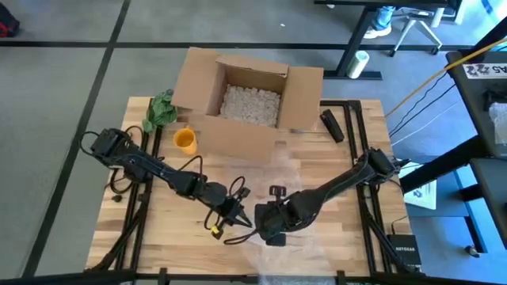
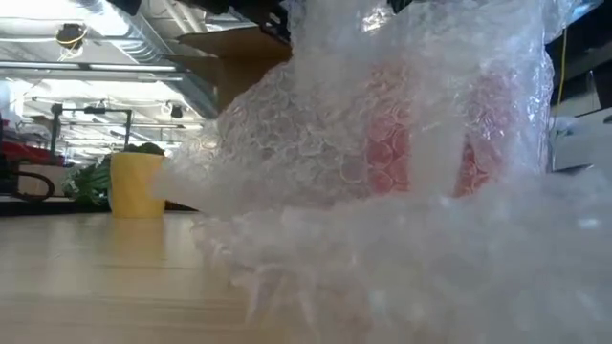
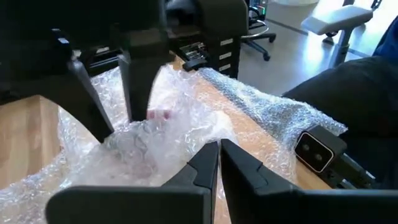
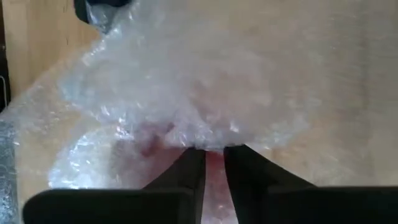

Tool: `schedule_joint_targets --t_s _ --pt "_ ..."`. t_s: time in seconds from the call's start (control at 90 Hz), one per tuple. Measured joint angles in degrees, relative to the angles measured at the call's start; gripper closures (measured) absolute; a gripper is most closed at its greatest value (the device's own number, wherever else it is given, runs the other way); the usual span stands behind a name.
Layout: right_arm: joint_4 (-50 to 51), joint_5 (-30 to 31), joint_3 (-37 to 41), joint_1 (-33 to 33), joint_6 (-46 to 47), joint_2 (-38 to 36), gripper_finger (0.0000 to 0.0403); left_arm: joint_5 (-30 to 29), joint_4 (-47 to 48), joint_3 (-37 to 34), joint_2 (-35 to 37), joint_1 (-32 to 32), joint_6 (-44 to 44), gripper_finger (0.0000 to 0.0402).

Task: Wrap mug
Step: Wrap the red mug with the bubble wrap

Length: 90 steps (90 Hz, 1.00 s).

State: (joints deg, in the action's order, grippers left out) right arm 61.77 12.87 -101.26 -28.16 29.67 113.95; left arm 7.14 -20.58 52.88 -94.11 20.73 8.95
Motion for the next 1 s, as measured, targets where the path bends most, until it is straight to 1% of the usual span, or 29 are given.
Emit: schedule_joint_targets --t_s 0.111,0.256,0.544,0.733,1.0 --pt "1.68 1.29 -1.44 -0.41 0.02 0.0 0.0359 0.89 -0.88 -0.03 -0.02 -0.02 0.05 0.0401" --pt "4.25 4.46 -3.28 -1.23 0.57 0.0 0.0359 1.92 -1.55 -0.04 -0.02 -0.09 0.52 0.0401" --pt "6.21 5.66 -3.84 -2.0 1.73 0.0 0.0359 2.22 -2.52 -0.04 -0.02 -0.17 1.02 0.0401" --pt "6.29 7.38 -3.82 -1.99 1.75 -0.8 0.0359 5.45 -2.93 -0.04 -0.13 -1.57 0.92 0.0401" --pt "5.71 9.06 -3.82 -1.89 1.59 -2.36 0.0359 11.71 -6.09 0.46 -4.46 -3.92 -1.07 0.0401"
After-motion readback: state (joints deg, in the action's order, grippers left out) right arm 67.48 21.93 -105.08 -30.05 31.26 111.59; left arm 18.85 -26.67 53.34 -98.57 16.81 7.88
